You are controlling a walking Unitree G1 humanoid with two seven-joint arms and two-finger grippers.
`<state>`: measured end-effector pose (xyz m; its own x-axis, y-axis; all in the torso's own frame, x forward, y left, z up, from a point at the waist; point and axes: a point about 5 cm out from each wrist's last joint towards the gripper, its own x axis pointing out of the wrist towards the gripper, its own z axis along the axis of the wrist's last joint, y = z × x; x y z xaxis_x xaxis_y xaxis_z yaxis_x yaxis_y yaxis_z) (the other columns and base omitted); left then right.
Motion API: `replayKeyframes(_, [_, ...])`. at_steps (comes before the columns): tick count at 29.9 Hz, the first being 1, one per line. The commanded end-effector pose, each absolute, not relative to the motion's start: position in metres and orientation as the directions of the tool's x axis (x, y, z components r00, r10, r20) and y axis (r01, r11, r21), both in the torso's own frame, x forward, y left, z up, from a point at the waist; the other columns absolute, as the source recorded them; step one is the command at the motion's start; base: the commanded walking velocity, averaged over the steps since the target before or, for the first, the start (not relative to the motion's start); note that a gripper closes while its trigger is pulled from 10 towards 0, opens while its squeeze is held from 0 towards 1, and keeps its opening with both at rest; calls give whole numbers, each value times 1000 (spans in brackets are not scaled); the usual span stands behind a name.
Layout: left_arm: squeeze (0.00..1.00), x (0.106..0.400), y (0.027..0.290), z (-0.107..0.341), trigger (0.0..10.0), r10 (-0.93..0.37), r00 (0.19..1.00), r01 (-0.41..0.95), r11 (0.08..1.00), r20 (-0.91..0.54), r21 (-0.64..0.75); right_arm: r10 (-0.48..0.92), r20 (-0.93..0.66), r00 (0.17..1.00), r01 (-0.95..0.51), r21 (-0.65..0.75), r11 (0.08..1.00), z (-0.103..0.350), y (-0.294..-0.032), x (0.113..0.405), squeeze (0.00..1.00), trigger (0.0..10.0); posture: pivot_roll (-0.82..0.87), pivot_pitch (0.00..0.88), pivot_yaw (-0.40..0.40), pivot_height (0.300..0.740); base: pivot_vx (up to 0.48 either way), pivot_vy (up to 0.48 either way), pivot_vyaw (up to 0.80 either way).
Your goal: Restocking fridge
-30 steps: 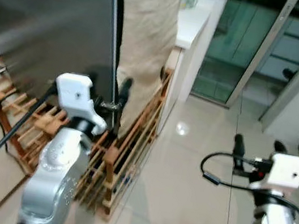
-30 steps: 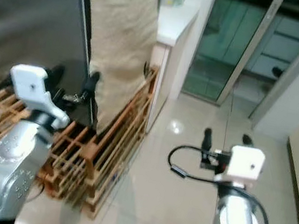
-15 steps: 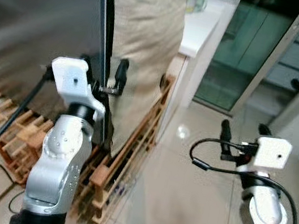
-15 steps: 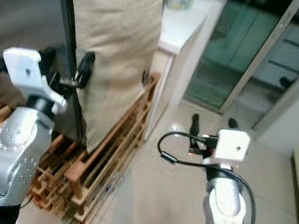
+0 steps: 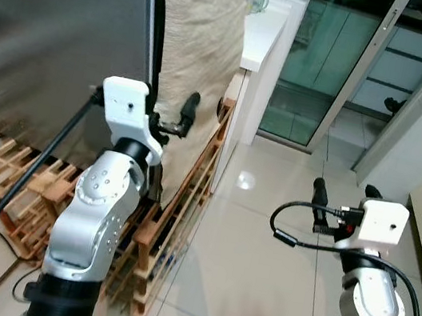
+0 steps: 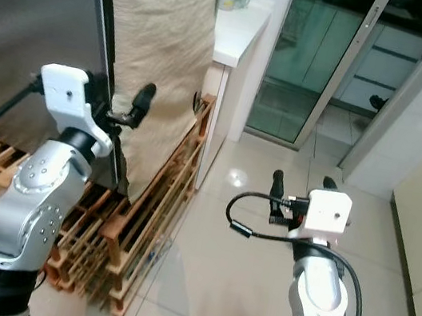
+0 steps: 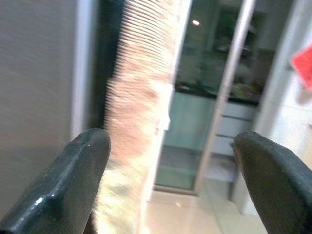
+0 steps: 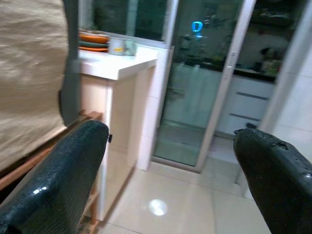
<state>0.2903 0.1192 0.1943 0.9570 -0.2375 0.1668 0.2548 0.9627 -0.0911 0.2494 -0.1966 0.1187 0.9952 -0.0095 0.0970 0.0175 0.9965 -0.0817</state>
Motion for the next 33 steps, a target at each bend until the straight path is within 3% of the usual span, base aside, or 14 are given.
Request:
replayKeyframes(1, [0, 286, 122, 188, 10000, -273, 954, 283, 956, 123, -76, -19, 88, 996, 25, -78, 997, 116, -200, 249, 0, 10000, -112, 0, -34, 740, 0, 0, 0])
replayKeyframes(7, [0, 285, 127, 185, 10000, -261, 959, 269, 961, 108, -66, -10, 75, 997, 16, -77, 997, 113, -199, 251, 0, 10000, -102, 0, -38, 740, 0, 0, 0])
replayKeyframes(12, [0, 293, 135, 188, 10000, -134, 981, 146, 986, 140, -78, -6, 78, 997, 12, -78, 997, 113, -199, 254, 0, 10000, -110, 0, -40, 740, 0, 0, 0])
replayKeyframes(33, [0, 310, 112, 197, 10000, -192, 960, 210, 975, 201, -71, -3, 84, 996, 10, -82, 997, 111, -199, 254, 0, 10000, -124, 0, -30, 740, 0, 0, 0])
